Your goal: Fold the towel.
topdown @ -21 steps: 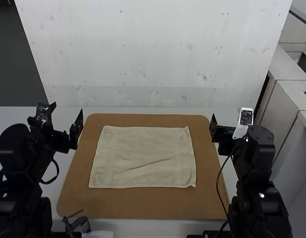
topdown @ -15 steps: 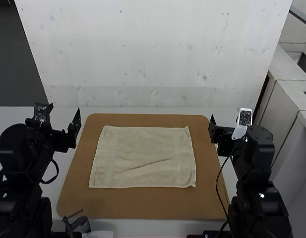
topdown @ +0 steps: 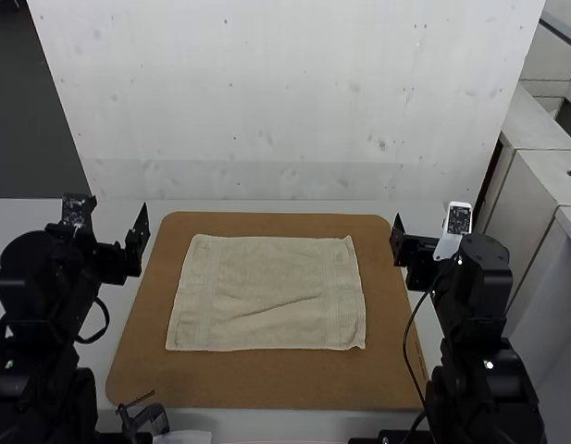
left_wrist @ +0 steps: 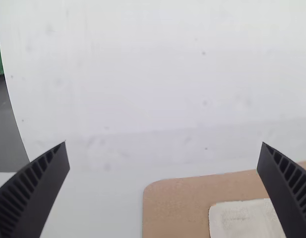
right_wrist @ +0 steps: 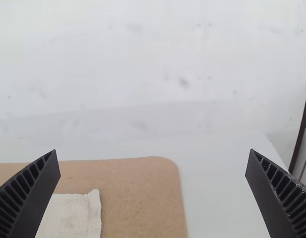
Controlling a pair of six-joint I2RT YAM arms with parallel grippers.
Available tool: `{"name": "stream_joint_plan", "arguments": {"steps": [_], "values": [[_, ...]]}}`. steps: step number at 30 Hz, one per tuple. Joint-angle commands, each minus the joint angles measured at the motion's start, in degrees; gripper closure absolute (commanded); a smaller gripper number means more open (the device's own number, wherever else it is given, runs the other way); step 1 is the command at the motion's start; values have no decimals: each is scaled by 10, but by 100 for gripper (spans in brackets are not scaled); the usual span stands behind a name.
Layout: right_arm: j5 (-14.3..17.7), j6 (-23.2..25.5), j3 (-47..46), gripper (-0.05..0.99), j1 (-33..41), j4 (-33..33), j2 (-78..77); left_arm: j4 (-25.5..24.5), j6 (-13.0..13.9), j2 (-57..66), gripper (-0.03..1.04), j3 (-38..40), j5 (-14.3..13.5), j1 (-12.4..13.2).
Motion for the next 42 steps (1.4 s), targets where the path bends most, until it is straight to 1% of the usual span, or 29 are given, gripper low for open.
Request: {"name": "stream_joint_plan", "arguments": {"steps": [1, 5, 8, 9, 12, 16, 18, 21, 24, 26, 31, 32, 34, 36, 39, 41, 42], "values": [[22, 6, 10, -3, 4, 5, -2, -18, 7, -11, 2, 5, 0, -3], [19, 5, 10, -3, 4, 6, -1, -18, 7, -11, 2, 5, -2, -3], [22, 4, 10, -3, 4, 6, -2, 5, 13, -11, 2, 5, -23, -3], [21, 4, 11, -3, 5, 5, -4, 5, 14, -11, 2, 13, -24, -3], [13, 3, 25, -3, 7, -8, -8, -22, 16, -13, 2, 40, -22, -3], [-8, 3, 56, -2, 11, -50, 20, -67, 19, -2, 2, 70, -15, -3], [-16, 3, 76, -3, 11, -65, 60, -85, 19, 36, 3, 93, -20, -3], [-22, 5, 112, -3, 14, -78, 124, -91, 19, 96, 3, 119, -21, -9], [-38, 31, 152, -3, 17, -84, 205, -98, 18, 167, 3, 146, -21, -9], [-42, 37, 174, -3, 16, -84, 257, -107, 17, 220, 3, 168, -20, -10], [-84, 44, 241, -2, 16, -77, 431, -125, 7, 373, 3, 241, -13, -14], [-89, 44, 255, -2, 18, -79, 472, -125, -5, 411, 3, 259, -19, -15], [-91, 43, 280, -2, 32, -74, 552, -149, -11, 490, 3, 302, -10, -13], [-89, 42, 303, -3, 42, -59, 623, -150, -15, 543, 2, 328, -10, -12], [-88, 39, 345, -3, 46, -42, 713, -150, -19, 593, 3, 360, -10, -13], [-87, 35, 371, -2, 54, -32, 767, -150, -20, 615, 3, 373, -15, -14], [-80, 33, 382, -2, 62, -25, 793, -150, -20, 621, 3, 376, -15, -15]]}}
